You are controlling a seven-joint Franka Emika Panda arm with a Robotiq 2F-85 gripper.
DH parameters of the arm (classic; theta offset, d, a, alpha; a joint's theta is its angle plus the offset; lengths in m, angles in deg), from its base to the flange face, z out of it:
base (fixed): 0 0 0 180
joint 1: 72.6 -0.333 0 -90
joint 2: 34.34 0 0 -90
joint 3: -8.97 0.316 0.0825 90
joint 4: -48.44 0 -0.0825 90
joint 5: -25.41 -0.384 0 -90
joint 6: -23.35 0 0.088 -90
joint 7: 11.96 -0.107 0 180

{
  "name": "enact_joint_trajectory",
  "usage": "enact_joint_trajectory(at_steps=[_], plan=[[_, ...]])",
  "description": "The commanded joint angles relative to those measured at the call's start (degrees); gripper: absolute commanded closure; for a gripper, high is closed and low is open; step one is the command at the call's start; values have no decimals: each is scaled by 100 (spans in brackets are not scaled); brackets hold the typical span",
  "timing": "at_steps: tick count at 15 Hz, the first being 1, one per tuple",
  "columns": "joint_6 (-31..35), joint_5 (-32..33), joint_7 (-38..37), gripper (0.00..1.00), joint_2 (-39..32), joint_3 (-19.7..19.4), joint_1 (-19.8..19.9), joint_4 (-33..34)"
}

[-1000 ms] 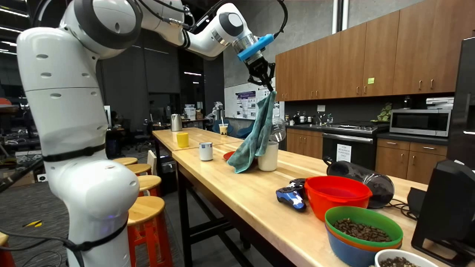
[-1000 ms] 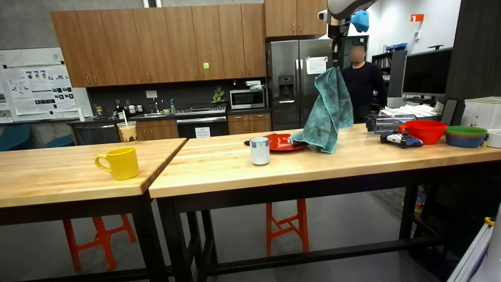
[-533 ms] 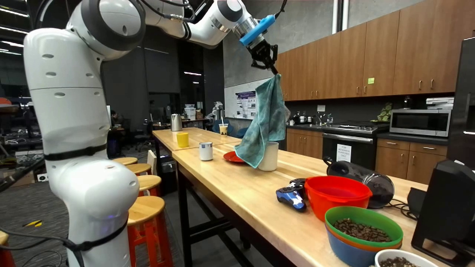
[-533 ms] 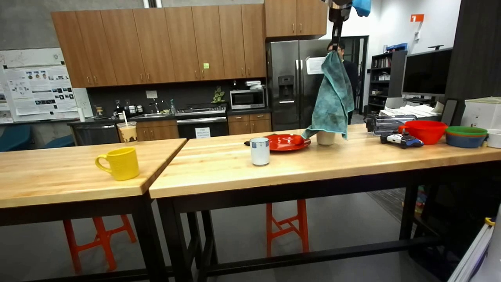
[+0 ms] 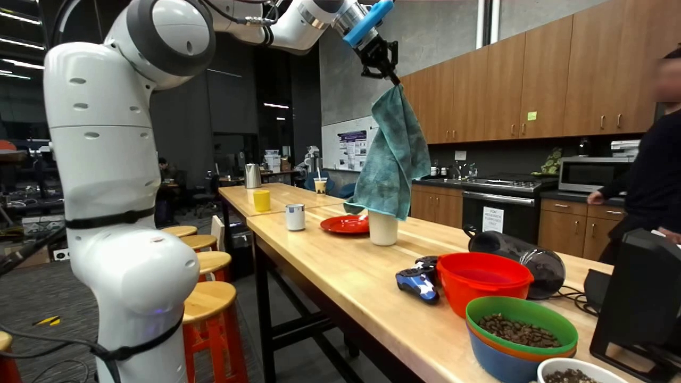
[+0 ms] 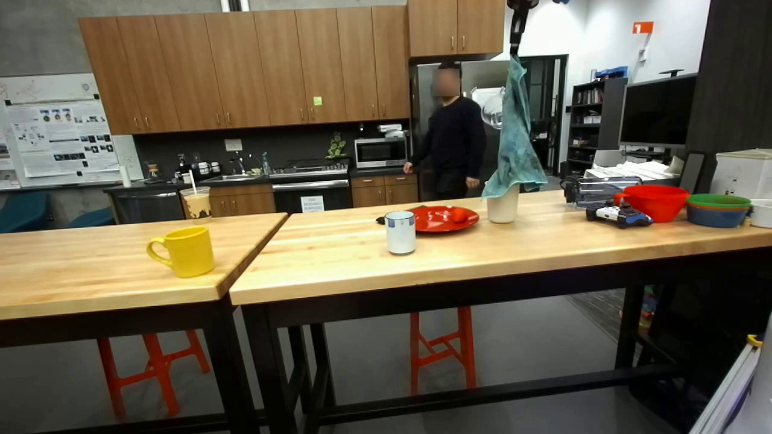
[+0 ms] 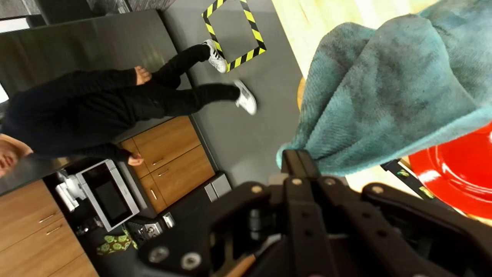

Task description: Use the towel to cover the cups

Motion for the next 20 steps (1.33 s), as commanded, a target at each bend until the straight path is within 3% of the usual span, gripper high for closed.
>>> enact_joint_trajectory(at_steps=[1,20], plan=[[-21,104,122,100,-242,-48,45,532],[-114,541,-97,100,-708,-759,357,1810]])
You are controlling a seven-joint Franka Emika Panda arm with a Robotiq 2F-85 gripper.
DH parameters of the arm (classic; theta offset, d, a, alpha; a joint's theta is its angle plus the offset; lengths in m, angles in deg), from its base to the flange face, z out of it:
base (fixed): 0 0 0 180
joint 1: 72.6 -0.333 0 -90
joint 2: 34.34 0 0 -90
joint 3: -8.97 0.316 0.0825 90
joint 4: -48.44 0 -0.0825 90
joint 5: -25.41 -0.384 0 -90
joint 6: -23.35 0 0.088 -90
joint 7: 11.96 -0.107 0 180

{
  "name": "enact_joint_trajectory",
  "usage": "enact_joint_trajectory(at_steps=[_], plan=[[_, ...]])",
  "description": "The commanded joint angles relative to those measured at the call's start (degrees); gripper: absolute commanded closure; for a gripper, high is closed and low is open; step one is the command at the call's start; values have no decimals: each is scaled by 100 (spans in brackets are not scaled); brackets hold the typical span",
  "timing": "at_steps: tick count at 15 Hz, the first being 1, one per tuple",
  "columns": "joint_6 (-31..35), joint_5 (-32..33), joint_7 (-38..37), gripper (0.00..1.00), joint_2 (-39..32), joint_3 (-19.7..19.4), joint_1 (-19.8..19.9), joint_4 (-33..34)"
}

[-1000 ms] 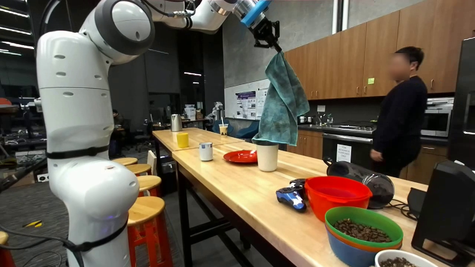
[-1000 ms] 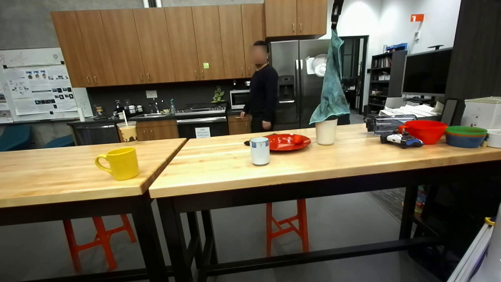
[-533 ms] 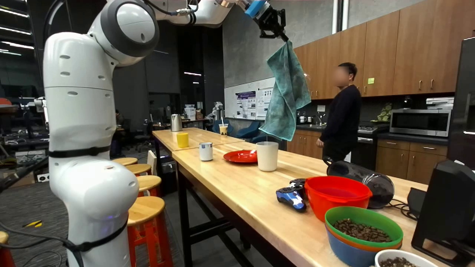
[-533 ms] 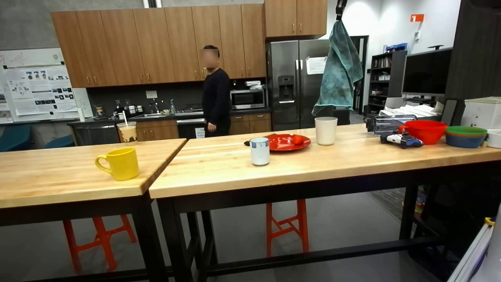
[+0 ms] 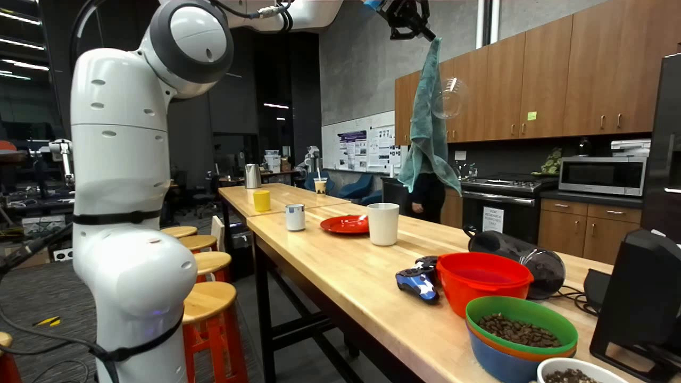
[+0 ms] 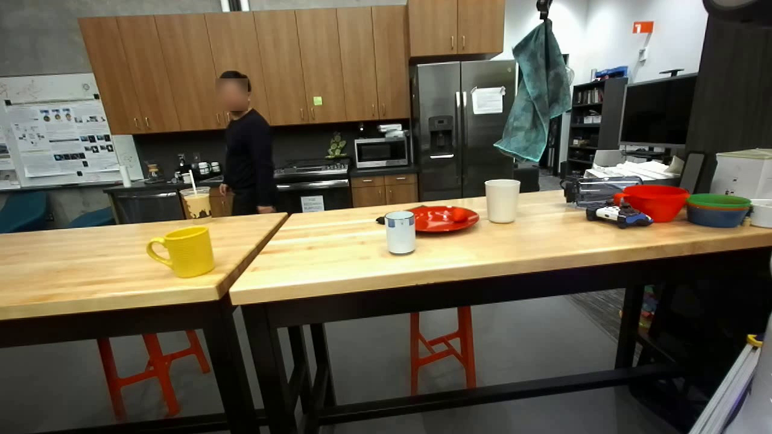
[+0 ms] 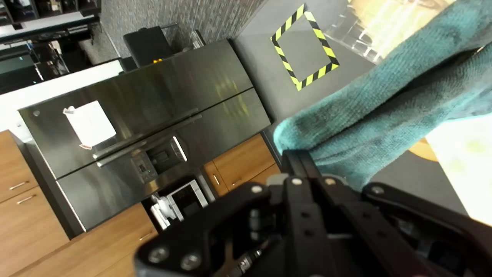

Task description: Use the towel to cover the cups

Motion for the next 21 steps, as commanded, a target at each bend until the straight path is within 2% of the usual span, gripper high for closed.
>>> enact_joint_trajectory(at_steps=[1,4,6,14,17,18,21], plan=[[-125,272,-59,100,-96,-180,143,330],[-208,383,30,100,-15,-256,169,224],[-336,368,102,100,146,-181,72,-155],[-657,-277,188,100,746,560,-649,-2293],[-750,-612,304,100,810,758,-854,-2729],[-821,-686,349,100,793,936,-784,-2769],[-928,-789,456,100,822,1111,-817,-2959]])
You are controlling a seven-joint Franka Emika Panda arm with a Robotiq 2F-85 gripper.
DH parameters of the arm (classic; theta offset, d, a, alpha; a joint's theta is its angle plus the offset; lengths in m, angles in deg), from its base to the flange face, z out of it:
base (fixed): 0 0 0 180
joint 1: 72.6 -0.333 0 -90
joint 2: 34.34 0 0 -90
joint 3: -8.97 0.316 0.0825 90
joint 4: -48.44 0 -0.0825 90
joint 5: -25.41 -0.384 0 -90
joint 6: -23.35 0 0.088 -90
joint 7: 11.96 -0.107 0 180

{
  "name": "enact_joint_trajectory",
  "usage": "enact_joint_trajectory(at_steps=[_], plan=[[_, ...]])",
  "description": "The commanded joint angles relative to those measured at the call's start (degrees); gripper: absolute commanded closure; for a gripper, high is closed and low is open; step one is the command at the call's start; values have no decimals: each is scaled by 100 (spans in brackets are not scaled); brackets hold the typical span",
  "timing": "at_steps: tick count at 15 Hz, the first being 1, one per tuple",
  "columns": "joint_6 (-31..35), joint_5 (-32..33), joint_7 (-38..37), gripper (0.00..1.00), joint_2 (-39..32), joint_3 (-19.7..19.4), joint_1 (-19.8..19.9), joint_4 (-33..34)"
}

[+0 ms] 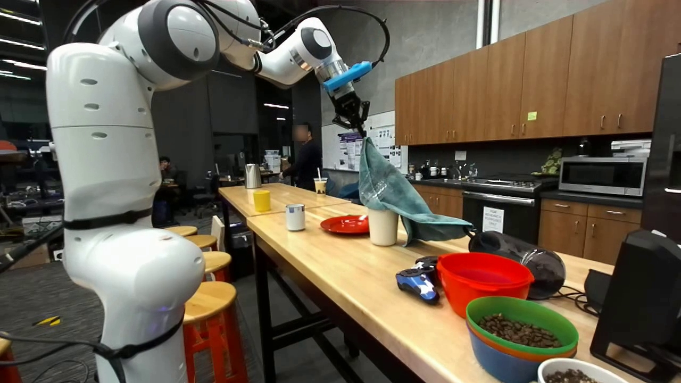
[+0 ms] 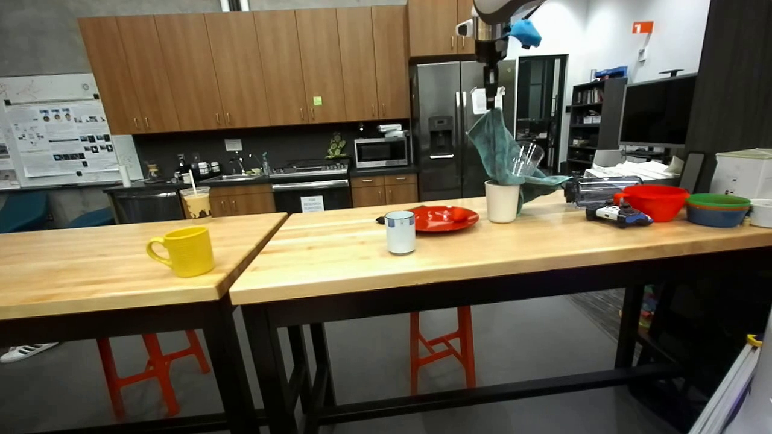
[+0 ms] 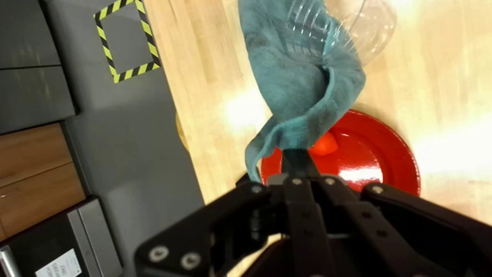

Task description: Use the towel to cover the cups

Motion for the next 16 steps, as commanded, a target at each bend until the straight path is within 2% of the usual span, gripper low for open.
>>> enact_joint_trajectory(at_steps=[1,7,16], plan=[[-148,-164,303,100,253,157,15,-342],[-372,-228,431,100,305,332,-45,-538],[-693,-566,464,100,462,687,-345,-1286]])
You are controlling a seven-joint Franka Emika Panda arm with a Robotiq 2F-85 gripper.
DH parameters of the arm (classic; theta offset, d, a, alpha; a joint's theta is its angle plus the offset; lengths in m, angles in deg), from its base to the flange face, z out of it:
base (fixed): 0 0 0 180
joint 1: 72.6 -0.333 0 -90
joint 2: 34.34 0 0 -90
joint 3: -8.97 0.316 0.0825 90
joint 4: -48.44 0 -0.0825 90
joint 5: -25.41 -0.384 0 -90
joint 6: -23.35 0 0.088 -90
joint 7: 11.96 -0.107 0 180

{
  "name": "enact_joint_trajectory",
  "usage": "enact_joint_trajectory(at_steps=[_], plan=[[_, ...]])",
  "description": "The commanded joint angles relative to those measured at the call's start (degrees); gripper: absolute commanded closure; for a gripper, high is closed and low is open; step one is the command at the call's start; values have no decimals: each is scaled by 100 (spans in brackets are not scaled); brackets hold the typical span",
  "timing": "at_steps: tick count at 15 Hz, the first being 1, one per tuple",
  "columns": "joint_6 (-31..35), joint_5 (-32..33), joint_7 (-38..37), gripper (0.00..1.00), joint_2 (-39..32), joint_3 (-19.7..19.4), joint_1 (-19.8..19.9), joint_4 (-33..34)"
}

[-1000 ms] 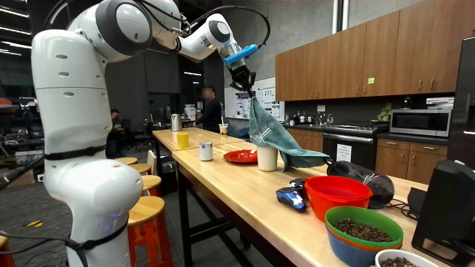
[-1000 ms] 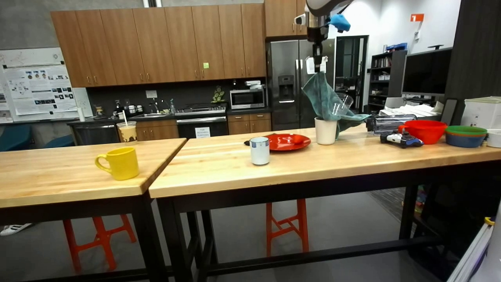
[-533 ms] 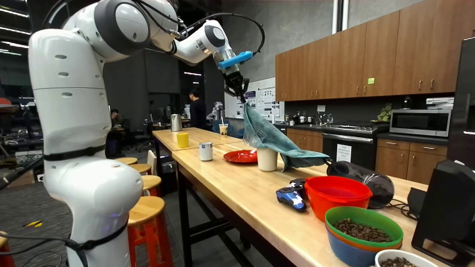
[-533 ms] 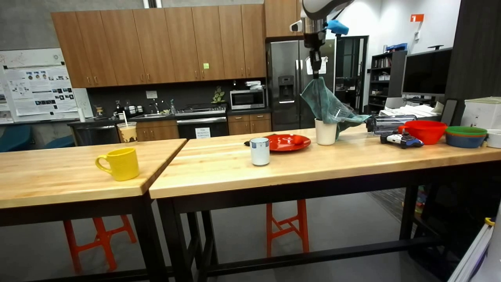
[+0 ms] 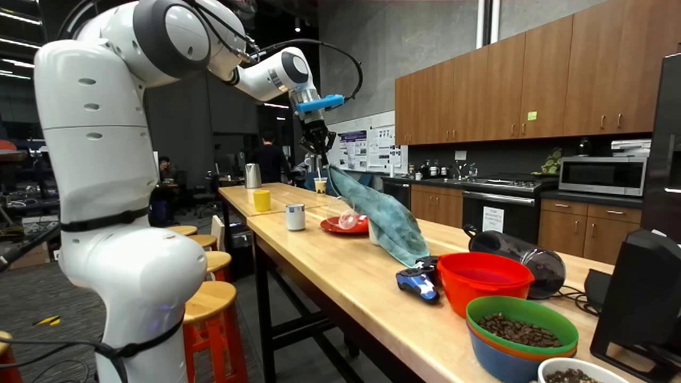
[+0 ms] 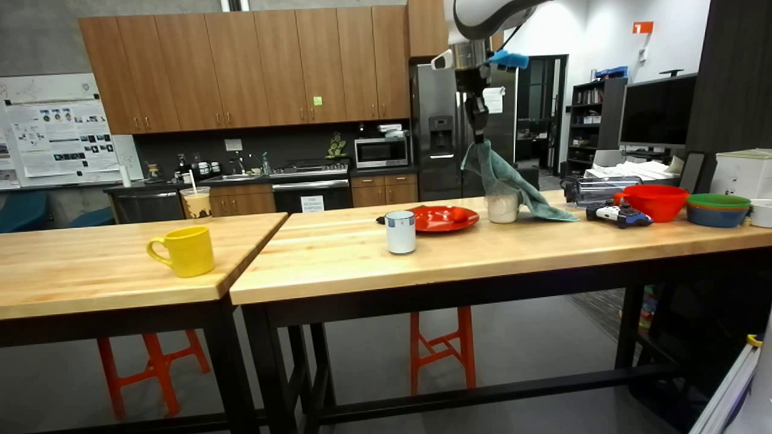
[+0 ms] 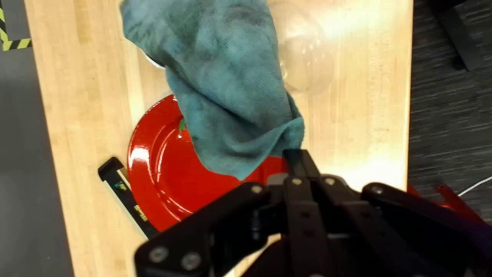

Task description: Use the towel to cover the cups

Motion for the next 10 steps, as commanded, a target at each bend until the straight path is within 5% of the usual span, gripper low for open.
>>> enact_joint_trajectory(at_steps=[1,4,10], plan=[[-98,-74,119,74,237,72,-104,-420],[-205,-80,67,63,239,105,-145,-559],[-446,-60,31,22,287,89,-128,-718]])
